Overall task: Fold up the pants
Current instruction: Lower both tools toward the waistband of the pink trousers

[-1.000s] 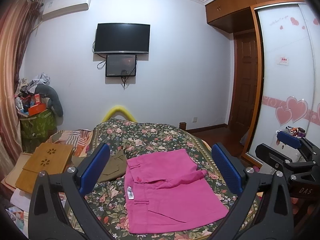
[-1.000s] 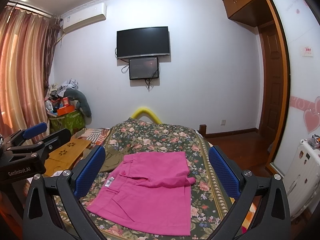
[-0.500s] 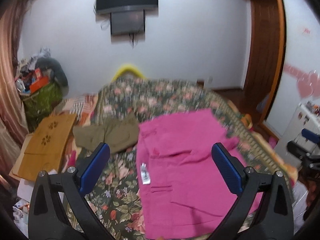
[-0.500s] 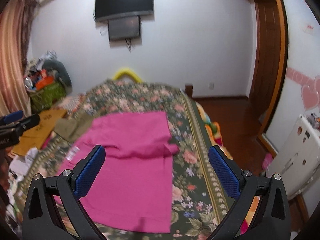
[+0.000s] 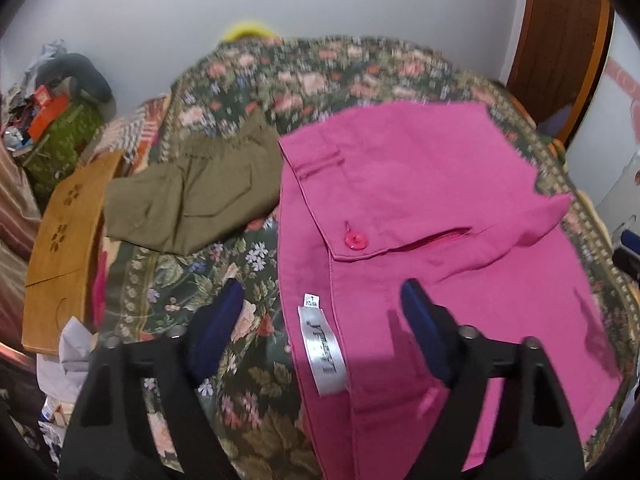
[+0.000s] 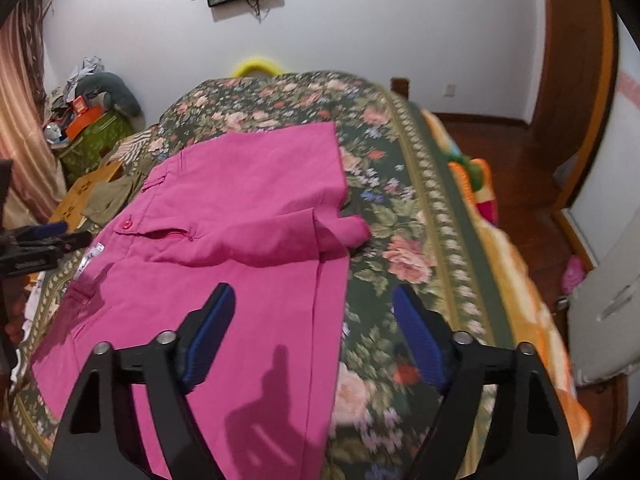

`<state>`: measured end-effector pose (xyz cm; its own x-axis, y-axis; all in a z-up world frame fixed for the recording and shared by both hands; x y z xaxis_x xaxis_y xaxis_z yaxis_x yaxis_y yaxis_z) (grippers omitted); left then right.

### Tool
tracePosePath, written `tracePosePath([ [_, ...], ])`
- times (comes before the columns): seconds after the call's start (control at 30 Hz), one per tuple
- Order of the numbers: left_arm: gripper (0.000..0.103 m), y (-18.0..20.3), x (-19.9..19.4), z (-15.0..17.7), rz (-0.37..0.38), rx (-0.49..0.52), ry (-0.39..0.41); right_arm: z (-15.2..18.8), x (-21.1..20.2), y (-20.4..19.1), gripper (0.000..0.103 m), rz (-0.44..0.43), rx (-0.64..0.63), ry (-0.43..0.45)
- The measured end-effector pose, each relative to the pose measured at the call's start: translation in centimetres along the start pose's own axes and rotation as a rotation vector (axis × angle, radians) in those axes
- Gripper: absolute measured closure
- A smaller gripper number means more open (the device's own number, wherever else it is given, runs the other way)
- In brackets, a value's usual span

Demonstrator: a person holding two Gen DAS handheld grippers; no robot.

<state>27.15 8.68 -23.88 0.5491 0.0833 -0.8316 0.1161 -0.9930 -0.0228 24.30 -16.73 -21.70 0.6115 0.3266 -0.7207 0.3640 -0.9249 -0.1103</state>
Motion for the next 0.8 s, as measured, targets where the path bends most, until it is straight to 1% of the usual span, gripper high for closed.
tracePosePath([
  [0.07, 0.034, -0.1, 1.0, -0.2, 0.015, 0.003, -0.025, -0.6, 1.3, 0.2, 0.036, -0.02, 0.007, -0.013],
  [0.13, 0.041, 0.0, 1.9, -0.5, 0.028, 0.006, -0.045, -1.3, 2.3, 0.4, 0.037, -0.026, -0.001, -0.006],
  [0.27, 0.042, 0.1, 3.2, -1.1, 0.087, 0.005, -0.076, -2.6, 3.6, 0.4, 0.037, -0.049, -0.019, 0.012],
  [0.4, 0.042, 0.7, 4.3, -1.3, 0.099, 0.023, -0.096, -3.6, 5.4, 0.4, 0.039, -0.081, -0.04, -0.004],
  [0.43, 0.042, 0.8, 4.7, -1.2, 0.093, 0.027, -0.102, -3.7, 6.0, 0.3, 0.045, -0.092, -0.044, -0.014],
  [0.47, 0.042, 0.9, 5.0, -1.0, 0.088, 0.03, -0.108, -3.7, 6.4, 0.3, 0.053, -0.098, -0.045, -0.024],
  [0.5, 0.042, 0.9, 5.2, -0.9, 0.084, 0.034, -0.111, -3.7, 7.1, 0.3, 0.057, -0.102, -0.045, -0.044],
  [0.6, 0.041, 1.0, 5.2, -0.6, 0.074, 0.046, -0.097, -3.5, 8.5, 0.5, 0.075, -0.08, -0.053, -0.076],
  [0.67, 0.041, 1.1, 5.1, -0.6, 0.067, 0.056, -0.092, -3.3, 8.6, 0.7, 0.091, -0.075, -0.054, -0.073],
  [0.8, 0.04, 1.1, 5.2, -0.5, 0.064, 0.06, -0.085, -3.5, 7.7, 1.1, 0.095, -0.099, -0.04, -0.027],
])
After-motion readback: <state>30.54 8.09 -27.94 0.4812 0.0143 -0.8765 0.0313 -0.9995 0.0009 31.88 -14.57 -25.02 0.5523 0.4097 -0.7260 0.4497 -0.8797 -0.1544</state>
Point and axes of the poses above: each gripper's, at about its wrist camera, not at the fingertips, and x roughly the way its jaws point, y to its right, z to its underside, the point moved 1 cm from there along x, roughly the way its jaws point, and after that the axes turned 3 degrees about -x, right-handed, at the moved point
